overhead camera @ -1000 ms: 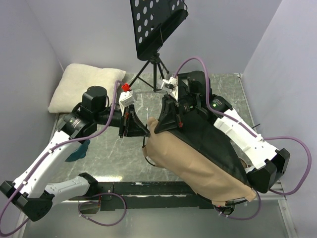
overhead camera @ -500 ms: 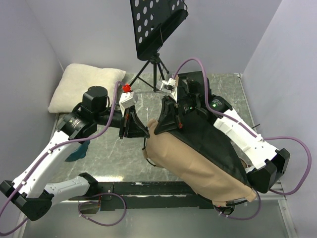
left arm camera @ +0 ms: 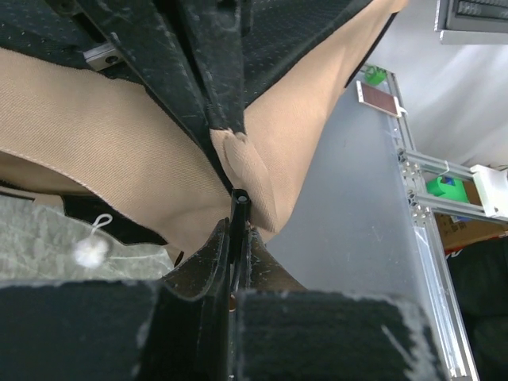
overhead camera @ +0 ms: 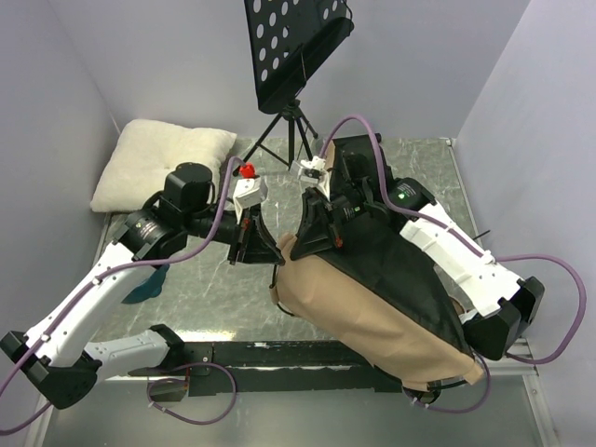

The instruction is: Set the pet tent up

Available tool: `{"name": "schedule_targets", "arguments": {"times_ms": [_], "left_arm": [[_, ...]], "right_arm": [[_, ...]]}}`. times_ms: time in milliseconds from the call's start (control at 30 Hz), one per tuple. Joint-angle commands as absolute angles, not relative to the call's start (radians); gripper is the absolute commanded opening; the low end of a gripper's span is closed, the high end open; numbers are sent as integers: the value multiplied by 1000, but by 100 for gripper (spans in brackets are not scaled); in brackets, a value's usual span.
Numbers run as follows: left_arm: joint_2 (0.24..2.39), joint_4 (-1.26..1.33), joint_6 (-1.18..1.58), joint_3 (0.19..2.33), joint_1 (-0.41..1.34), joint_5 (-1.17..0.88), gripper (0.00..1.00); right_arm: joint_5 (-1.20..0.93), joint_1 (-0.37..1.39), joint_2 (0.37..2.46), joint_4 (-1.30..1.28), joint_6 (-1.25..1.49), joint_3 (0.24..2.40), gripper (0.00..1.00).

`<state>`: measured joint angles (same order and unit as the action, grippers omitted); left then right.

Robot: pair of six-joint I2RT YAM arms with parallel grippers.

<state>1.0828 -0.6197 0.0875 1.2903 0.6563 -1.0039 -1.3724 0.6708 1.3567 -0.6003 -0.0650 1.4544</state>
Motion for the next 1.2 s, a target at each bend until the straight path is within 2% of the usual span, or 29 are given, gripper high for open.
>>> {"name": "schedule_targets", "arguments": {"times_ms": [0,133,333,467,600,1167], "left_arm": [[1120,-666,58,1324,667,-946,1],[1121,-664,45,1322,678,-946,1],[1092,-693,23,1290,667,-945,1],[1023,-632,63,1201,615,-1040,1],[953,-497,139,1120,612,-1028,1],[1066,-519,106,1210,660,-1023,1]], "right_arm": [[-1342,696,1377,-758,-215,1535,0],[-1335,704,1397,-851,-270,1548,0],[-1374,689,1371,-810,-259,1536,0],[-1405,634,1335,-706,-163,1510,0],[-1417,615,1287,-549,-38,1434,0],[-1410,635,1301,-566,-48,1431,0]]}}
